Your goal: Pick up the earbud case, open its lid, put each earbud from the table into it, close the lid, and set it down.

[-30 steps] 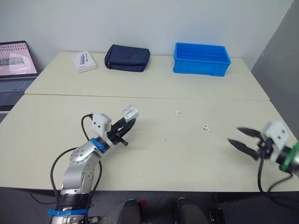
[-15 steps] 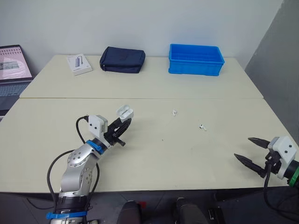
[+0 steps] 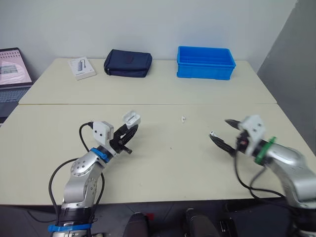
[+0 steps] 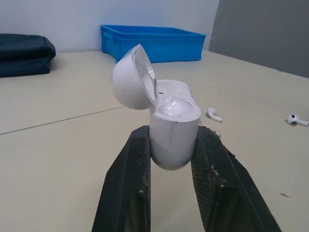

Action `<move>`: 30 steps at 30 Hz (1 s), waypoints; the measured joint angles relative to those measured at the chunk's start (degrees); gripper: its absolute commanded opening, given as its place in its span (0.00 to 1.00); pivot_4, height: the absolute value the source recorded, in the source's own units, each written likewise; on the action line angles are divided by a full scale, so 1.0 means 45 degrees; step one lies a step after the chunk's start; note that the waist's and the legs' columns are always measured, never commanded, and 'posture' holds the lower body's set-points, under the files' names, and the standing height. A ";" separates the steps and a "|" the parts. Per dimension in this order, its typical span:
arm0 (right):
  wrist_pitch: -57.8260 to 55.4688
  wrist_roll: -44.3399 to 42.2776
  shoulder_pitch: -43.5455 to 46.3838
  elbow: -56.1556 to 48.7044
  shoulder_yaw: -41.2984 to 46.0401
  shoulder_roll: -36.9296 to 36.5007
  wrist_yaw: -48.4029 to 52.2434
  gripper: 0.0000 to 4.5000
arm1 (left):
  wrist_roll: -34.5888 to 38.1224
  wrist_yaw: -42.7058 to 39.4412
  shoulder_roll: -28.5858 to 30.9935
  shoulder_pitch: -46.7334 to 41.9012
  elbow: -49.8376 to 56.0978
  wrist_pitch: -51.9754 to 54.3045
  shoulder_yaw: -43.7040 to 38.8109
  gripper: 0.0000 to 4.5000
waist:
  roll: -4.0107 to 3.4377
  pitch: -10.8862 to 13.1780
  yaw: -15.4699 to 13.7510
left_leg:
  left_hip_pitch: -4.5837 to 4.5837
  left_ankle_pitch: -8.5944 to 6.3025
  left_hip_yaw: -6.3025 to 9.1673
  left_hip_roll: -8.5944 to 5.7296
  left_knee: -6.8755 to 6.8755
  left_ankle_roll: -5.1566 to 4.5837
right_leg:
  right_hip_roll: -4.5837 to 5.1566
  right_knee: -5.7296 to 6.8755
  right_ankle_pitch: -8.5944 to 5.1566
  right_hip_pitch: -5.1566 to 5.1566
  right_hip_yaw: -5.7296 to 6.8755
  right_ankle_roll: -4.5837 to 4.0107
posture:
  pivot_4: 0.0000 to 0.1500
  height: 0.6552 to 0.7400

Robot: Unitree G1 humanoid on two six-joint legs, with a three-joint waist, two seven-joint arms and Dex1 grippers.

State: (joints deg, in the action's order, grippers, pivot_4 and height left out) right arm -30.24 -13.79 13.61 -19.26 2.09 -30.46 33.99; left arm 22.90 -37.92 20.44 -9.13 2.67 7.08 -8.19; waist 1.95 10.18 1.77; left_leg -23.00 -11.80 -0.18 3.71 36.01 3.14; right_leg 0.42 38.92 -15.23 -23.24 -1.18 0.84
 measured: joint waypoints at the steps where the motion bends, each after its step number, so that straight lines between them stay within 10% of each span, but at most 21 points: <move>1: -0.0270 0.0319 0.0639 0.0356 -0.0423 0.0500 -0.0523 1.00 | -0.0012 0.0003 0.0000 0.0002 0.0006 0.0004 0.0008 0.17 | 0.0000 0.0000 -0.0008 | -0.0005 0.0000 0.0001 0.0001 -0.0003 0.0000 | 0.0000 -0.0001 0.0000 -0.0003 0.0004 -0.0001 | 1.00 1.00; 21: 0.1831 0.2717 0.6613 1.1472 -0.1694 0.5812 -0.5455 1.00 | -0.0137 0.0070 -0.0048 -0.0019 0.0043 0.0065 0.0366 0.17 | -0.0002 0.0001 0.0004 | -0.0058 -0.0001 0.0003 0.0016 -0.0018 -0.0003 | -0.0005 -0.0006 -0.0004 -0.0043 0.0020 0.0002 | 1.00 1.00; 30: 0.3024 0.2777 0.7061 1.3024 -0.1576 0.6411 -0.5679 0.38 | -0.0164 0.0059 -0.0044 0.0016 0.0046 0.0069 0.0381 0.17 | -0.0003 0.0000 0.0006 | -0.0050 0.0002 0.0006 0.0018 -0.0007 -0.0005 | -0.0005 0.0009 0.0004 -0.0041 0.0019 0.0000 | 1.00 1.00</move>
State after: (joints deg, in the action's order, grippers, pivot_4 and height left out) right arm -16.64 -1.30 45.38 39.34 -5.00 -1.61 8.44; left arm 22.16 -37.65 20.24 -9.06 2.88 7.39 -6.47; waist 1.94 10.18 1.80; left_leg -23.22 -11.79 -0.15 3.79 35.98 3.12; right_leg 0.40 38.96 -15.22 -23.42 -1.09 0.84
